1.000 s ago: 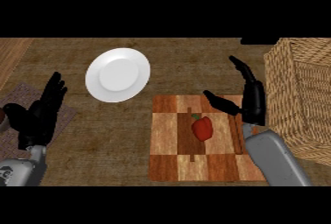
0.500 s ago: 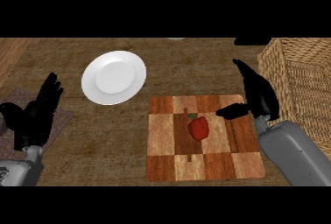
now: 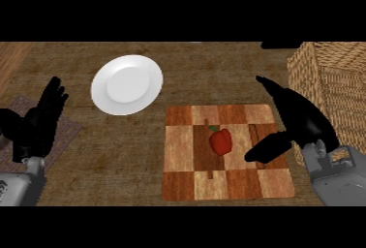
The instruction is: Pick the bell pepper from the cutting board and place it in the basket
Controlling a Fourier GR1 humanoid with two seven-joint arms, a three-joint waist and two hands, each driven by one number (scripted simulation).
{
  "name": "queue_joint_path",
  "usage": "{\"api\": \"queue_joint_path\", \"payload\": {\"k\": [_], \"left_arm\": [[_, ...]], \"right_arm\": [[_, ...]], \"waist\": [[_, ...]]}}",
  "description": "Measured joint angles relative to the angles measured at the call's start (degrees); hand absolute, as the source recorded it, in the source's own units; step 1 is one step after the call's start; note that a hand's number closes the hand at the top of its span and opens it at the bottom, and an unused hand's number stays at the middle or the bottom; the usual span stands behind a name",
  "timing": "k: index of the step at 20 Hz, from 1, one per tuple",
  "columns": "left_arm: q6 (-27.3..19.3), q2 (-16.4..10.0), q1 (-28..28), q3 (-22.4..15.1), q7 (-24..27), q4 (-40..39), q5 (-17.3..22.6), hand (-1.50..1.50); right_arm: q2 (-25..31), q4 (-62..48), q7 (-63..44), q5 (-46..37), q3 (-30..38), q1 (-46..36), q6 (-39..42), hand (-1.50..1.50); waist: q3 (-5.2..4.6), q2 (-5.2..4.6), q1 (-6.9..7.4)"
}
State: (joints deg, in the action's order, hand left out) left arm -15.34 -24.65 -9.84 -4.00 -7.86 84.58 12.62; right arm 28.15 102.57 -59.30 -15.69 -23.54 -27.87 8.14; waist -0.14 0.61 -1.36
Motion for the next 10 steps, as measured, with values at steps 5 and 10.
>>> {"api": "queue_joint_path", "payload": {"k": [5, 10], "left_arm": [[0.56, 1.76, -0.62, 0.17, 0.23, -0.51, -1.96, 0.00], [2.48, 2.43, -2.43, 2.10, 0.10, -2.31, -2.56, 0.00]], "right_arm": [[-2.37, 5.21, -0.70, -3.16, 1.33, 4.10, -0.35, -1.50], [-6.19, 5.32, 2.06, -8.00, 1.62, 8.63, -1.95, -1.50]], "waist": [[0.08, -0.36, 0.81], [0.11, -0.53, 1.13]]}}
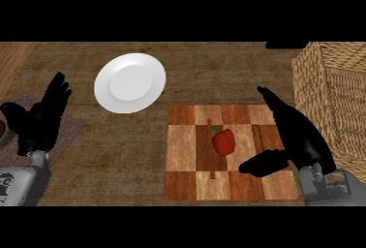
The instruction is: Pick the bell pepper from the cutting board and place it in the basket
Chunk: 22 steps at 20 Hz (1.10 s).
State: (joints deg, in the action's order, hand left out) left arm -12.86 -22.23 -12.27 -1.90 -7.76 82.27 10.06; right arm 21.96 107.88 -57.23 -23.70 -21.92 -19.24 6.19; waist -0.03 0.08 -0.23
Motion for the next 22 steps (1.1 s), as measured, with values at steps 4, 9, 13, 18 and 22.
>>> {"api": "queue_joint_path", "payload": {"k": [4, 9, 13, 18, 22], "left_arm": [[0.30, 1.20, 1.14, 0.21, -0.70, 1.89, -1.62, 0.00], [0.68, 2.68, 2.70, 0.70, -1.64, 4.41, -3.22, 0.00], [2.32, 3.24, 2.30, 2.01, -1.47, 3.40, -3.91, 0.00], [2.60, 5.42, 1.30, 2.94, -0.30, 1.14, -6.16, 0.00], [3.16, 6.77, 1.95, 3.65, -0.24, 2.04, -7.40, 0.00]], "right_arm": [[-2.47, -3.23, 5.22, -2.91, 0.74, 3.51, -1.38, -1.50], [-6.41, -8.13, 11.54, -7.91, -0.16, 6.14, -4.66, -1.50], [-8.57, -10.42, 15.28, -11.82, 0.04, 7.31, -6.64, -1.50], [-11.12, -10.91, 18.32, -16.21, -0.24, 10.09, -8.23, -1.50], [-13.90, -11.95, 19.71, -18.30, 0.10, 10.63, -8.37, -1.50]], "waist": [[0.03, -0.04, 0.20], [0.04, -0.07, 0.32], [0.04, -0.07, 0.28], [0.04, -0.07, 0.19], [0.04, -0.06, 0.22]]}}
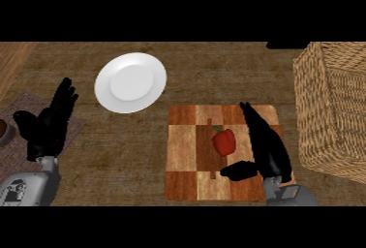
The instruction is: Pick the bell pepper from the cutting board and place it in the basket
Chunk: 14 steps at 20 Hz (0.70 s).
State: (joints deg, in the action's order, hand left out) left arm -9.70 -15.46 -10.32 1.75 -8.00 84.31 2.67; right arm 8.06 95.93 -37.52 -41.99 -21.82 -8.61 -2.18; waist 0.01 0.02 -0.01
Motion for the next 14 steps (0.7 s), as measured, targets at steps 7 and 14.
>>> {"api": "queue_joint_path", "payload": {"k": [7, 14], "left_arm": [[2.90, 0.10, -0.07, 2.94, 0.21, -0.83, -0.11, 0.00], [2.80, 1.49, -0.71, 3.27, -1.76, 0.50, -1.83, 0.00]], "right_arm": [[-3.23, -4.10, 3.59, -2.40, 1.69, -0.06, -0.48, -1.50], [-4.73, -8.27, 4.87, -5.72, 3.09, -0.22, -1.03, -1.50]], "waist": [[-0.01, 0.00, 0.03], [0.00, 0.00, 0.04]]}}
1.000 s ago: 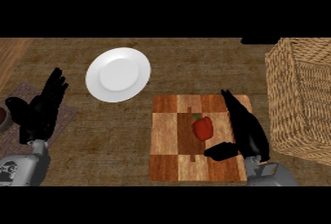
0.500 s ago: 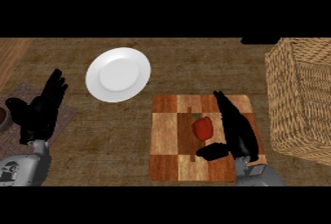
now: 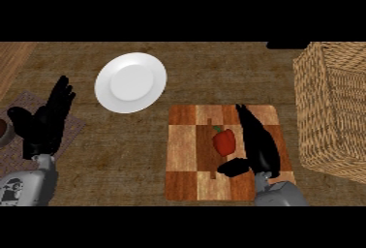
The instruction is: Pick the bell pepper from the cutting board and place it in the basket
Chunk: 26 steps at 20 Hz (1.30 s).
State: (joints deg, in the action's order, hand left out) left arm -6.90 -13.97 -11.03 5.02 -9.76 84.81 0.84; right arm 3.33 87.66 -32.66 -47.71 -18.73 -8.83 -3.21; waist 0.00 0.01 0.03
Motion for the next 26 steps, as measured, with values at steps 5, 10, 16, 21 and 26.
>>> {"api": "queue_joint_path", "payload": {"k": [5, 10, 16, 21, 26], "left_arm": [[2.00, -0.60, -0.65, 1.92, 0.51, -1.17, 0.38, 0.00], [2.34, 0.00, -0.05, 2.21, -1.03, 1.03, -0.28, 0.00], [2.62, 0.82, -1.51, 2.59, 0.00, -0.99, -1.36, 0.00], [3.10, 1.12, -0.41, 3.01, -0.33, 0.41, -1.61, 0.00], [2.71, 1.95, 0.32, 2.53, 0.39, 0.60, -2.52, 0.00]], "right_arm": [[-0.77, -4.07, 2.30, -1.32, 1.70, -0.63, -0.66, -1.50], [-1.52, -5.38, 2.45, -1.82, 3.19, -2.13, 0.82, -1.50], [-2.12, -10.05, 5.67, -2.43, 5.17, -3.31, 0.08, -1.50], [-2.40, -14.05, 5.86, -2.33, 4.50, -4.88, -1.80, -1.50], [-2.03, -15.51, 7.67, -1.03, 3.65, -5.34, 1.80, 1.50]], "waist": [[0.00, -0.01, -0.01], [0.00, 0.00, 0.03], [0.00, -0.01, 0.02], [-0.25, 0.26, -0.01], [-0.49, 0.55, -0.05]]}}
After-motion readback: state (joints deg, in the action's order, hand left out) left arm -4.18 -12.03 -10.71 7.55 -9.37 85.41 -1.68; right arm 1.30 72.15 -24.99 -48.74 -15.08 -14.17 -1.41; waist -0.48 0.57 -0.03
